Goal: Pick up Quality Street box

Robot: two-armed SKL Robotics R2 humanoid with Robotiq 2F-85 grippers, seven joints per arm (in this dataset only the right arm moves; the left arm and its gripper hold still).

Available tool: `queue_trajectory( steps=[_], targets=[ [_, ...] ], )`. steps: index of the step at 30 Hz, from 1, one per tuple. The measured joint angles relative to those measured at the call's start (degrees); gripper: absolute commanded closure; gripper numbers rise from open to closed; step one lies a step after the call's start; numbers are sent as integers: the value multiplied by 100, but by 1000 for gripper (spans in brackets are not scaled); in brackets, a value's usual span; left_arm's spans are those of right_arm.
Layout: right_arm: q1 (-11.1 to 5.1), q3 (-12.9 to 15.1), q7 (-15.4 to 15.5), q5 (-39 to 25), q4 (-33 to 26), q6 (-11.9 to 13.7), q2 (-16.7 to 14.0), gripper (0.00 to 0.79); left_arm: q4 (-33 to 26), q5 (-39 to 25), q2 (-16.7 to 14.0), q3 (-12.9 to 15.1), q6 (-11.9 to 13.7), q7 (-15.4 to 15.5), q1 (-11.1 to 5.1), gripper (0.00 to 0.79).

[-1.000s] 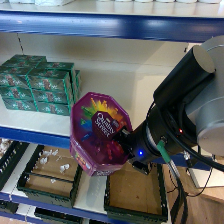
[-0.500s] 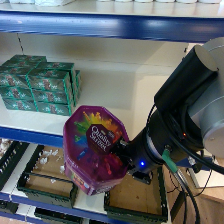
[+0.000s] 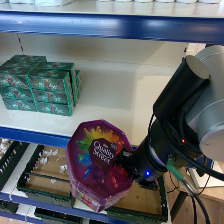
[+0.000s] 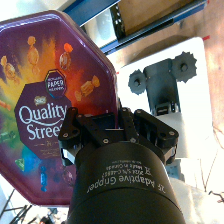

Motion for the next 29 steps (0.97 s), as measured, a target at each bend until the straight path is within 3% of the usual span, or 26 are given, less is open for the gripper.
queue_trajectory(
  steps=[9,14,29],
  targets=[
    [-447,481,250,-8,-157,-86,-74,785,0,0,0,0,0,0,0,785],
    [-616,660,383,-14,-410,-135,-150,785,0,0,0,0,0,0,0,785],
    [-702,854,597,-72,-520,-175,-185,785,0,0,0,0,0,0,0,785]
  ],
)
